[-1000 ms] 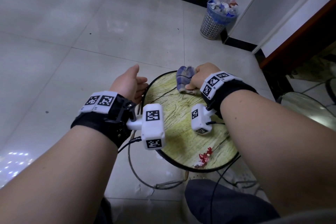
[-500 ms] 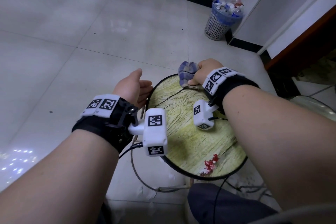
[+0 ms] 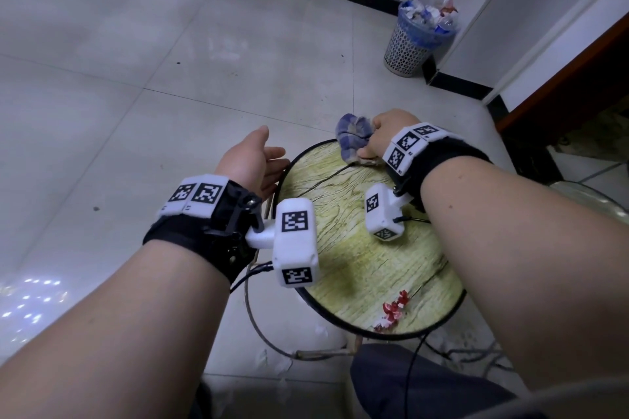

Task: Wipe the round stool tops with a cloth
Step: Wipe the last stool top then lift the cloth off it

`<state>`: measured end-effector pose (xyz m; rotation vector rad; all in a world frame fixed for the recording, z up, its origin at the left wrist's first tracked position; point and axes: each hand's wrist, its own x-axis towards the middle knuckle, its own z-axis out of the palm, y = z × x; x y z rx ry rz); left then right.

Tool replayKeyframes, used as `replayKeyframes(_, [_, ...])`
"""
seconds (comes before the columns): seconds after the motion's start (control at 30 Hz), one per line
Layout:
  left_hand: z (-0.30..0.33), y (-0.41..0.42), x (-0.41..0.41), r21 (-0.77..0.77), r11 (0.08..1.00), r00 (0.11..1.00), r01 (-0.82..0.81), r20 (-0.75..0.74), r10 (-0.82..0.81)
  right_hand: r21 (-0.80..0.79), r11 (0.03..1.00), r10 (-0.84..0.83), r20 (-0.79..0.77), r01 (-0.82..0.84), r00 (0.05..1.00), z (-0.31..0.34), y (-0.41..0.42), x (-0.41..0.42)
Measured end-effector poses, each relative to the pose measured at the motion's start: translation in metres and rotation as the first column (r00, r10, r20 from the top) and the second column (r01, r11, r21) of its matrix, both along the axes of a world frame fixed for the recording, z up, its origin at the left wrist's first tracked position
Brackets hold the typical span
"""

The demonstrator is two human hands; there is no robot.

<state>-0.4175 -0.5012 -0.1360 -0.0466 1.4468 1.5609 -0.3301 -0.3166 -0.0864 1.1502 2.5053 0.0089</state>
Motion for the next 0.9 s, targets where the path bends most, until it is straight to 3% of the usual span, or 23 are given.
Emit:
replayKeyframes(0.1, [0.0, 0.0, 0.001, 0.004, 1.0, 1.0, 0.006, -0.006, -0.006, 0.04, 0.999, -0.036, 0.073, 0.033, 0.997, 0.004, 0.005, 0.012])
replayKeyframes(0.37, [0.0, 0.005, 0.003, -0.005, 1.0, 0.999, -0.002, -0.043, 0.002, 0.057, 0.998, 0.021, 0.069, -0.025, 0.997, 0.006, 0.006, 0.02])
replayKeyframes(0.9, [0.007, 0.004, 0.011, -0.051, 0.999, 0.987, -0.009, -0.161, 0.001, -0.074, 0.996, -0.061, -0.069, 0.056, 0.996, 0.004, -0.028, 0.072])
